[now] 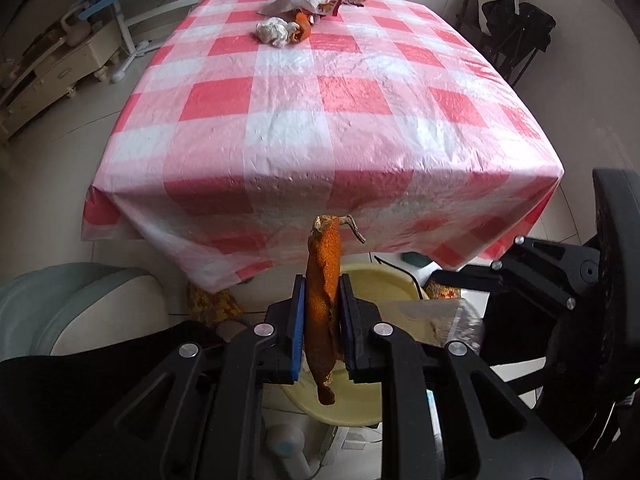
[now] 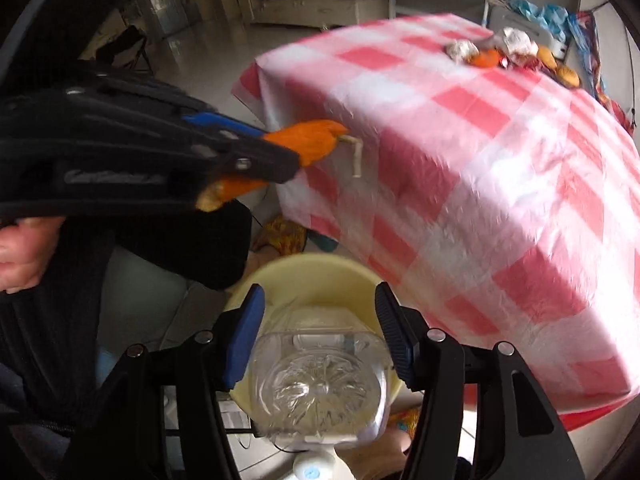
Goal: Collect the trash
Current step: 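Drop the peel into the yellow basin with the left gripper while the right gripper drops the bottle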
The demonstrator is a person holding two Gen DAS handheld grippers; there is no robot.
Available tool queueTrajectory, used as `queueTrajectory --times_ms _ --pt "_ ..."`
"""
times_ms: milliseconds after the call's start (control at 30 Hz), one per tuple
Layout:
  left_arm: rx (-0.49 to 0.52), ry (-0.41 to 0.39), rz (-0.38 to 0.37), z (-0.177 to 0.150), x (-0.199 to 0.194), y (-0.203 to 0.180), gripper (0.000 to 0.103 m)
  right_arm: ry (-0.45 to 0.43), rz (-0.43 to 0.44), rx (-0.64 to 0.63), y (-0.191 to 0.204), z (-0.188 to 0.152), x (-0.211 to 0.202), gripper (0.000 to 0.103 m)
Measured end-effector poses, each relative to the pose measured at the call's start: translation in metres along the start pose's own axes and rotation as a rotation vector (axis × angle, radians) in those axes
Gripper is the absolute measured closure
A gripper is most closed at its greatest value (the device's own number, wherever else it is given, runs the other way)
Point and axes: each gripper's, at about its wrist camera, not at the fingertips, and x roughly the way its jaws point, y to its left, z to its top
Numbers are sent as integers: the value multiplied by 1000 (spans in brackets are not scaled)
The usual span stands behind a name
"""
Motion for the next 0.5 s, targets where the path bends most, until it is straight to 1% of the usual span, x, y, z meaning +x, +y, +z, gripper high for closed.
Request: queueTrajectory --times_ms 133,233,467,500 --pt "28 43 2 -13 5 -8 87 -29 -46 49 -12 -4 -14 39" --pt "48 53 0 -18 5 -14 87 -62 -63 79 -19 -8 -23 38" --pt "42 35 1 -17 -1 -14 83 -94 -81 86 -23 -12 -36 35" --pt "37 29 1 -16 -2 -14 83 -96 -83 86 -22 -7 -32 34"
